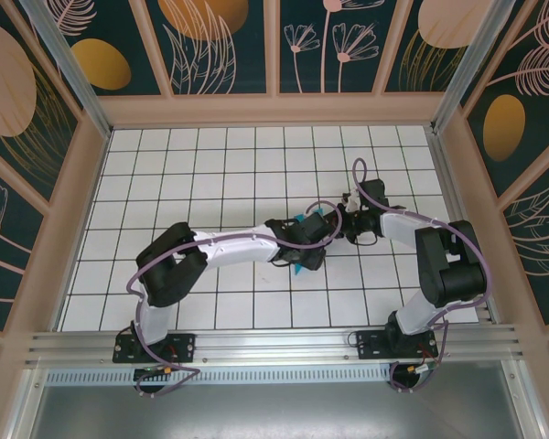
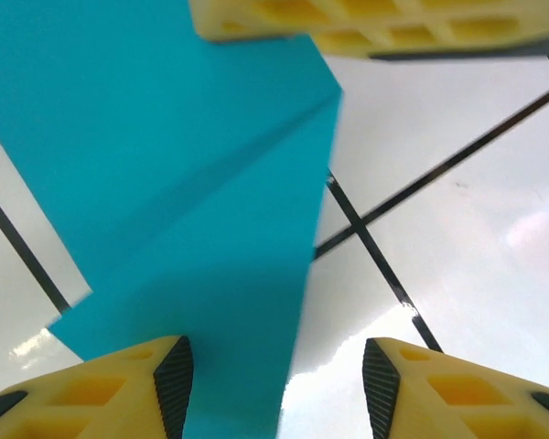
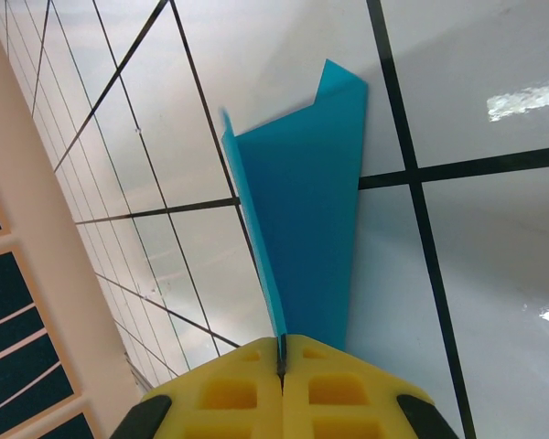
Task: Fold a paper plane with a square sheet of paper (fold left side to right side)
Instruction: Fold the wing for the fifth time at the center of the table.
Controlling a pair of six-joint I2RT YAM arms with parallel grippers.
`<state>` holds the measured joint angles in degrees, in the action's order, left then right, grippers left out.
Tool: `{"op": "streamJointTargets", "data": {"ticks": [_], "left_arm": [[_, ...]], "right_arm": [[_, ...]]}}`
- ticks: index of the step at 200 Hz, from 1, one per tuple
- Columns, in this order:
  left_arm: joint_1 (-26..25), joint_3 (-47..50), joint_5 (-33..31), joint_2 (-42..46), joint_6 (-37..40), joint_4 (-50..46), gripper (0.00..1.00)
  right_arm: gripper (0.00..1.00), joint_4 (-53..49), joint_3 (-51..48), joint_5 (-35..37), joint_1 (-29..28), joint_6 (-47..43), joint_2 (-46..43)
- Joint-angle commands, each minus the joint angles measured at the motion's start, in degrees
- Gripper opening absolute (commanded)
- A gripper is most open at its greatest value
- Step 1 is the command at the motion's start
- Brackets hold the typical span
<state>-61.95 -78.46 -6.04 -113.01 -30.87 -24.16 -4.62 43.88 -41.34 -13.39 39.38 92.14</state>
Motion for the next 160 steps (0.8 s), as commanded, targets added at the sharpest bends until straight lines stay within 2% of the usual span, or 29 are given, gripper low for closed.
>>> {"op": "streamJointTargets", "data": {"ticks": [1,47,102,160], "left_arm": [[-1.5,-1.6,-2.7,0.1,-1.9,-3.7,0.55],[-2.2,-4.2,-7.4,-3.2,-3.2,-6.8,0.53],[-2.2,-6.8,-11.6,-6.4,-3.7,-8.8,0.46],[-2.2,-6.8,-11.6,-7.4,-3.5,-8.2,0.33]], "right_arm": [[0.00,-1.7,1.1,1.0,-0.4,1.0,-1.8],[0.00,-1.1,0.7,1.3,-0.7,2.0,-2.2],[0.00,-1.0,0.8,1.4,-1.1,2.4,-1.7],[0.00,-1.4,1.0,1.4,-1.2,1.9,-1.0]]}}
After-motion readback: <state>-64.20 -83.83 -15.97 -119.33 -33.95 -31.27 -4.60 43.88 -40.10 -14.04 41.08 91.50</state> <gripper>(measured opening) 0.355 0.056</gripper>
